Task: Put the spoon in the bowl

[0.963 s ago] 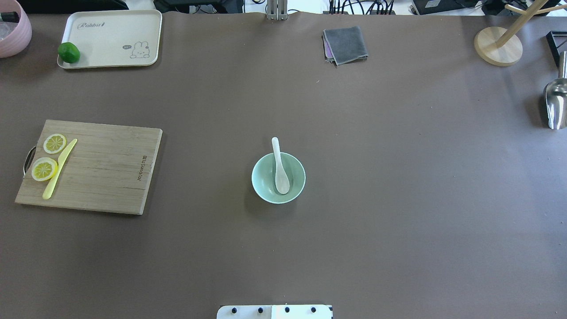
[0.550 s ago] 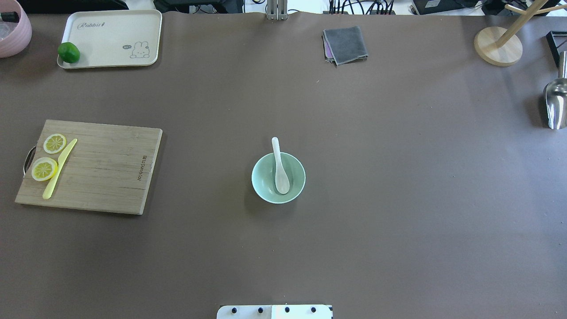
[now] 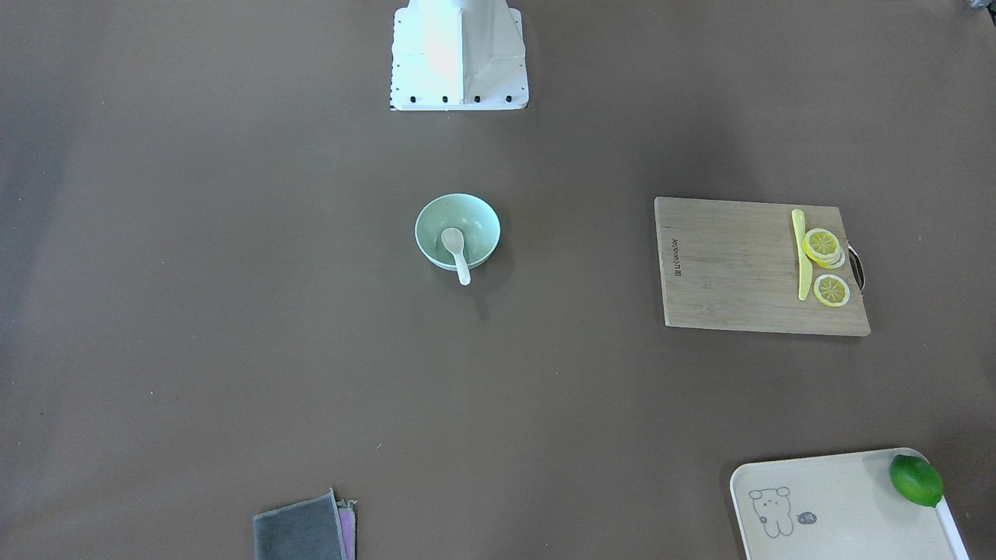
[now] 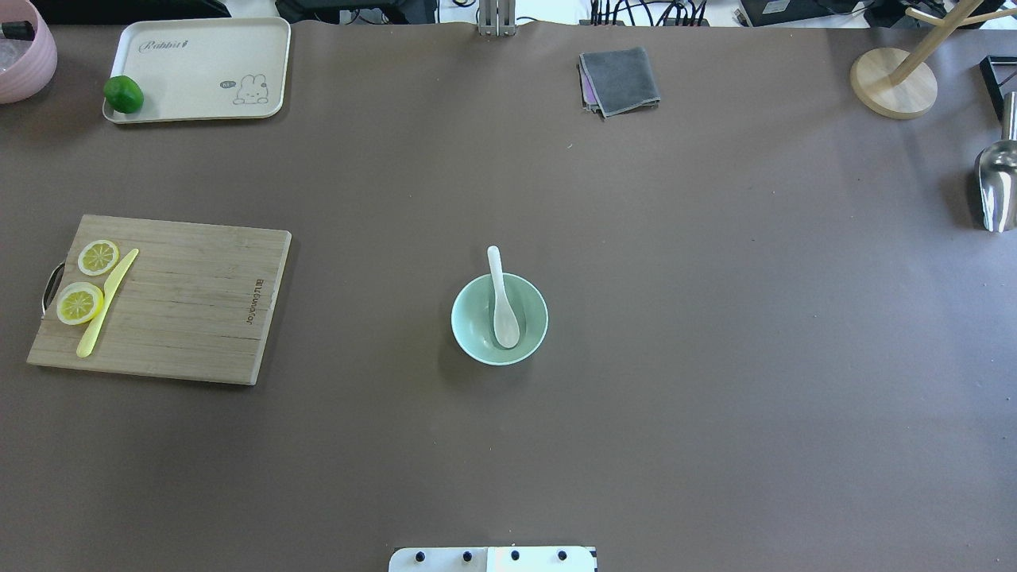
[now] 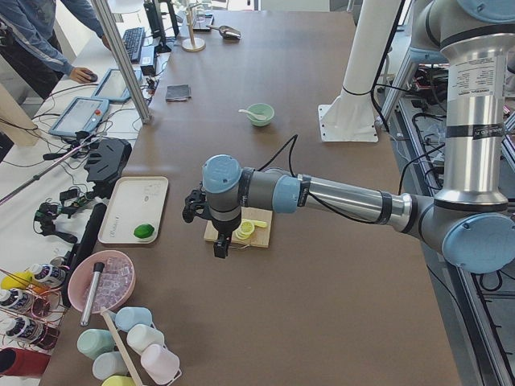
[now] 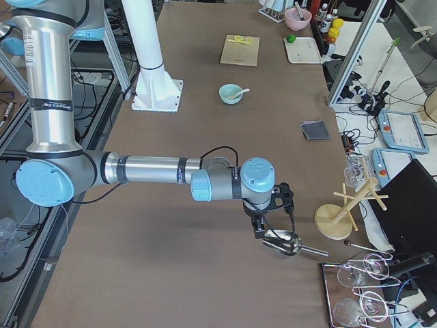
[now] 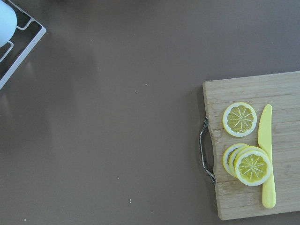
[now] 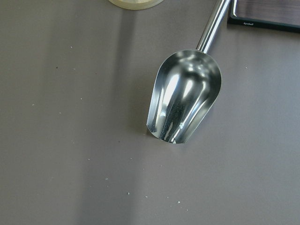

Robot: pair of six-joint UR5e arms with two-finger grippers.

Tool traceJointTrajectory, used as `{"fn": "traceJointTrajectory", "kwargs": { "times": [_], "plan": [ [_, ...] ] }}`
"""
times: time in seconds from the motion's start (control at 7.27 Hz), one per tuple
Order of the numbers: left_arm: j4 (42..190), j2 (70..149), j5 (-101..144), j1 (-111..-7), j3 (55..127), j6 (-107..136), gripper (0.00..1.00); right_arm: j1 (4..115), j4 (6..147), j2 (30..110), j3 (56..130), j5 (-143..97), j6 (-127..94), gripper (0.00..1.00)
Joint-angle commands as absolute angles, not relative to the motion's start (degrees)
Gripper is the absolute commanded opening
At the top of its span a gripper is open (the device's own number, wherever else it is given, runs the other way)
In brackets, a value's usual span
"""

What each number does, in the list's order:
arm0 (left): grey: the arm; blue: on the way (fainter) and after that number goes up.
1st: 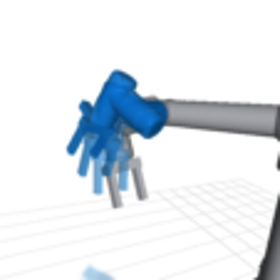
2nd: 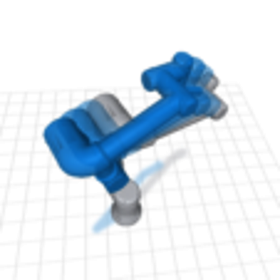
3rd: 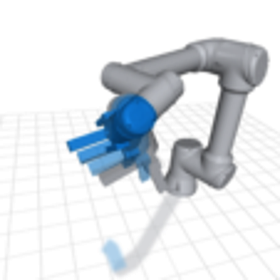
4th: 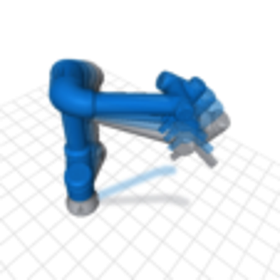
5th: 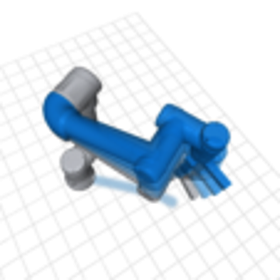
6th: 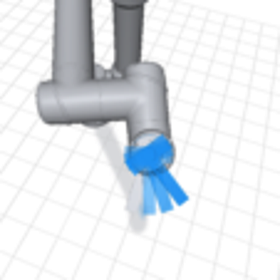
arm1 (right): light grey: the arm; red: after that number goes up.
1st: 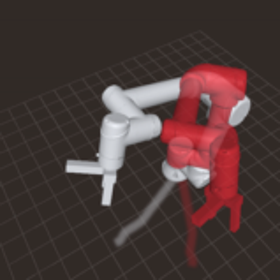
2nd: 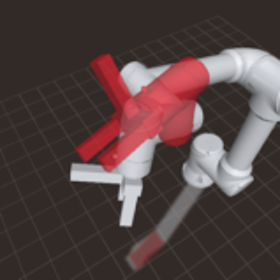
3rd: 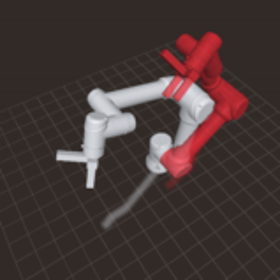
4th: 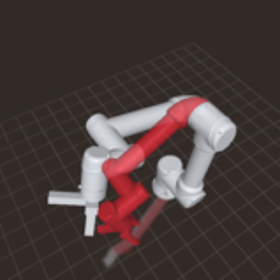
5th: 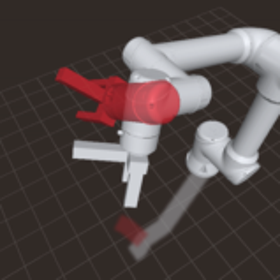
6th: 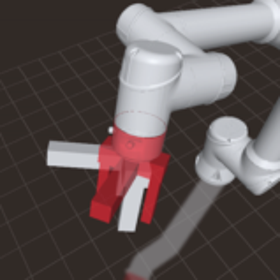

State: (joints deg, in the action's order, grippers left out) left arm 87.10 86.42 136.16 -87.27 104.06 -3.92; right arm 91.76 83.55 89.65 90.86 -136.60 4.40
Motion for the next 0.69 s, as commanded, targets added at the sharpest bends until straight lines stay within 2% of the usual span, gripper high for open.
{"fn": "traceJointTrajectory", "kwargs": {
  "times": [0.0,0.55],
  "plan": [
    [87.1,86.4,136.1,-87.3,103.6,-4.0,0.98,91.8,83.8,89.5,91.4,-136.8,4.4,1.0],
    [86.6,87.2,124.8,-87.2,103.4,-3.6,0.98,91.8,83.9,90.4,92.1,-136.9,4.2,1.0]
  ]
}}
